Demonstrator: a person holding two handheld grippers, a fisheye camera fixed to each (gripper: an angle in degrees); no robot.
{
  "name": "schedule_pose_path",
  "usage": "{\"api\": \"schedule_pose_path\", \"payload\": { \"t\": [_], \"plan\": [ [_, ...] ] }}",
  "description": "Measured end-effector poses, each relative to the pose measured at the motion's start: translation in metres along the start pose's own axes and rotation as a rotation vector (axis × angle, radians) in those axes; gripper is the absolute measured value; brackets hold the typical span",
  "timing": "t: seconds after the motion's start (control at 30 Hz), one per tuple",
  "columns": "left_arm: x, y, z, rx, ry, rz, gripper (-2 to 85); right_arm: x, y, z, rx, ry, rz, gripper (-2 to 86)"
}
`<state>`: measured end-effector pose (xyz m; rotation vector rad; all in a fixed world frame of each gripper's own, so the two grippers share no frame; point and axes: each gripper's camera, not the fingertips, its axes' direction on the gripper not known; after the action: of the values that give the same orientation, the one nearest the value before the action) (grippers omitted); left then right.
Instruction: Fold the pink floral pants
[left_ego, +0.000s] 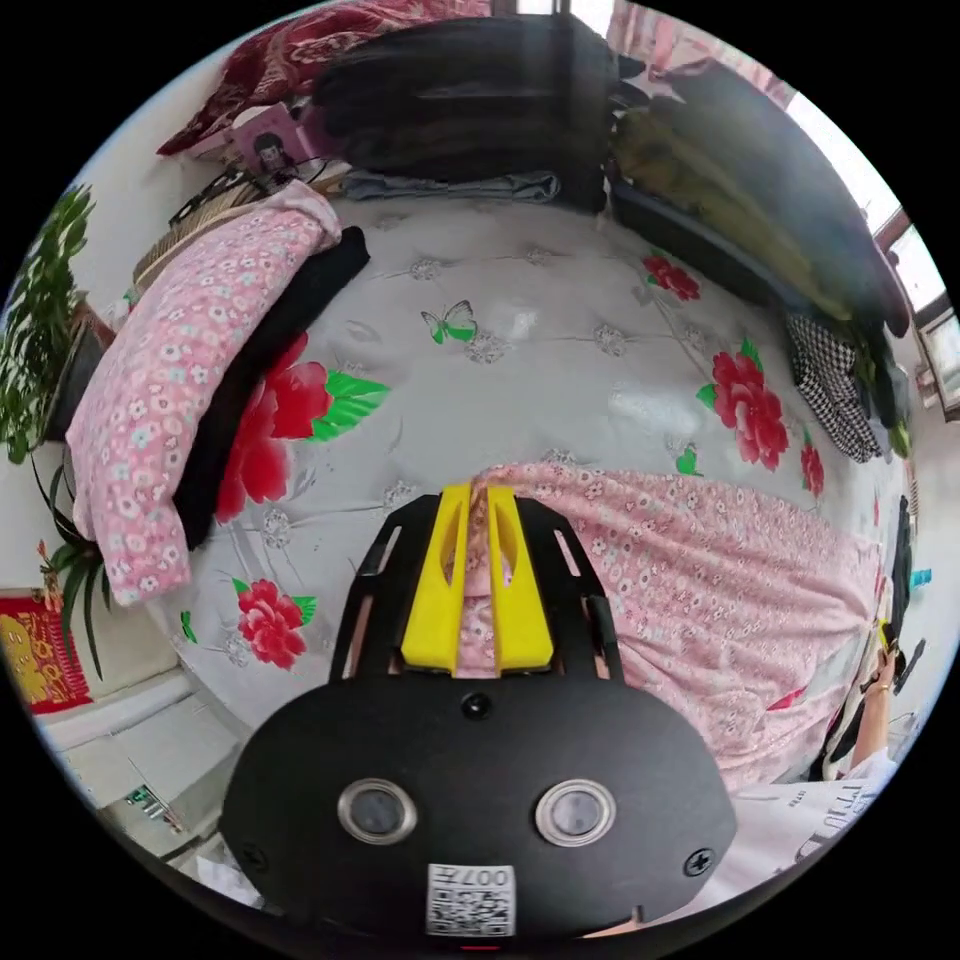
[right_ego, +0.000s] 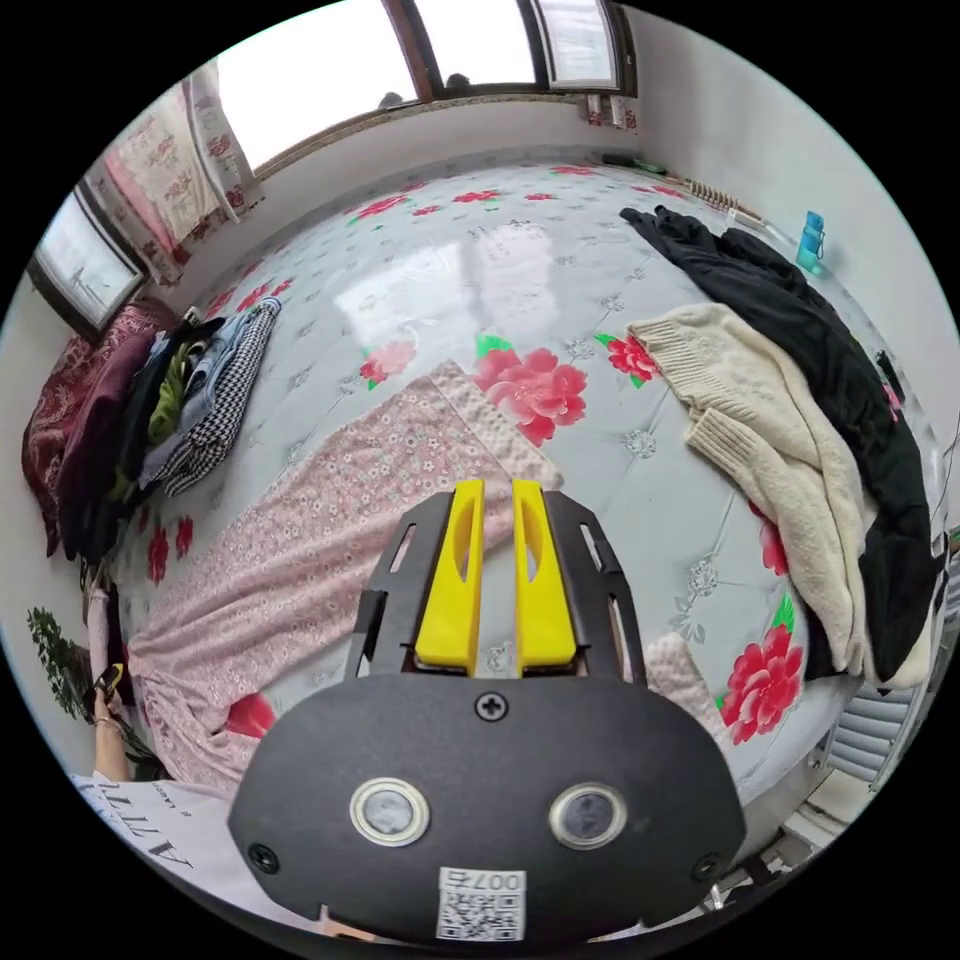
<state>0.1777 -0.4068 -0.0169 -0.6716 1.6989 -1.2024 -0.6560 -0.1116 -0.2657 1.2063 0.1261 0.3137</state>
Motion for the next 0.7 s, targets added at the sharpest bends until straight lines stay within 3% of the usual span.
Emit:
{"api": "schedule_pose_path", "payload": {
  "t": [0.17, 0.43, 0.53, 0.63, 0.7],
  "plan": [
    [-0.030, 0.084, -0.044, 0.055, -0.007, -0.006, 5.7, -0.064, 0.054, 0.005, -0.101, -0.160, -0.242, 5.9],
    [-0.053, 0.196, -0.031, -0.075, 0.048, 0.056, 9.5, -0.174, 0.163, 0.019, -0.310, -0.336, -0.670, 6.6],
    [-0.052, 0.202, -0.020, -0.102, 0.079, 0.090, 5.6, -0.196, 0.201, 0.024, -0.402, -0.399, -0.756, 6.9],
    [-0.052, 0.198, -0.013, -0.142, -0.067, 0.149, 0.3, -0.210, 0.235, 0.028, -0.446, -0.368, -0.846, 7.2],
    [-0.064, 0.200, -0.024, -0.098, -0.010, 0.224, -0.6, -0.213, 0.255, 0.035, -0.476, -0.327, -0.876, 7.4]
  ]
}}
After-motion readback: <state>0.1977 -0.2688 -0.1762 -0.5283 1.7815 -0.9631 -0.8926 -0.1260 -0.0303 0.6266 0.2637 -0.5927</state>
